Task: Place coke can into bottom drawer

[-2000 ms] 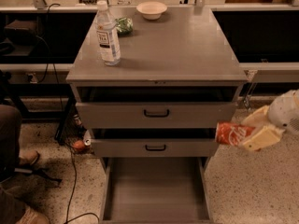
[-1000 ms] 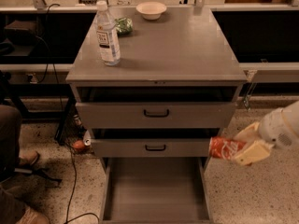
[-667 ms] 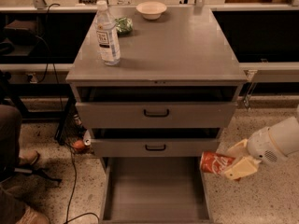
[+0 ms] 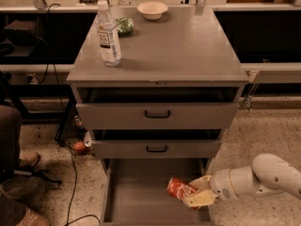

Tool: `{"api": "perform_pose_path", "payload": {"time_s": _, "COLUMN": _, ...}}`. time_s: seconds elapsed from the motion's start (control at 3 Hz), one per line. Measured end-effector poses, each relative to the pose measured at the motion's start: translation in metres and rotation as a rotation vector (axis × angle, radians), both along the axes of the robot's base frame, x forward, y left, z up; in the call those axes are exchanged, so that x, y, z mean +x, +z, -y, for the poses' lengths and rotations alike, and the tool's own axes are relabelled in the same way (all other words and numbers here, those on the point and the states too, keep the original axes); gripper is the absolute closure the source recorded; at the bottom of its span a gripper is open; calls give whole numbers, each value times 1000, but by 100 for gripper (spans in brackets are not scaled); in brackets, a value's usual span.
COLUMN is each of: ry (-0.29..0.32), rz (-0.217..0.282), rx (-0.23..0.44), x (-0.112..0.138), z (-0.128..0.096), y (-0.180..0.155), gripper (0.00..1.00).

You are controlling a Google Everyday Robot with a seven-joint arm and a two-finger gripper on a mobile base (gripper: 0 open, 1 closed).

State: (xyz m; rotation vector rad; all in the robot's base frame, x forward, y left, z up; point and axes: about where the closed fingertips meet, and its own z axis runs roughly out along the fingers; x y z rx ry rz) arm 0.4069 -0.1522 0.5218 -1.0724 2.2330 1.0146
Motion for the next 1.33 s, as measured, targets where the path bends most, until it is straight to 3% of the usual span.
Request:
{"api": "perform_pose_path", "payload": {"time_s": 0.33, "ry": 0, "rz": 0, "rx": 0, "x": 0, "z": 0, "y": 0, "gripper": 100}}
{"api": "perform_pose_path", "payload": {"time_s": 0.67, "ry": -26, "rz": 5, "rx": 21, "x": 13, "z": -1, "y": -36, "gripper": 100}}
{"api": "perform_pose_path", "payload": {"time_s": 1.0, "ry": -92, "rz": 9, "rx": 63, "x": 52, "z": -16, "y": -119, "gripper": 100}}
{"api": "perform_pose_path", "payload": {"time_s": 1.33, "ry": -115, "rz": -8, "rx": 77, "x": 71, "z": -33, "y": -174, "gripper": 100}}
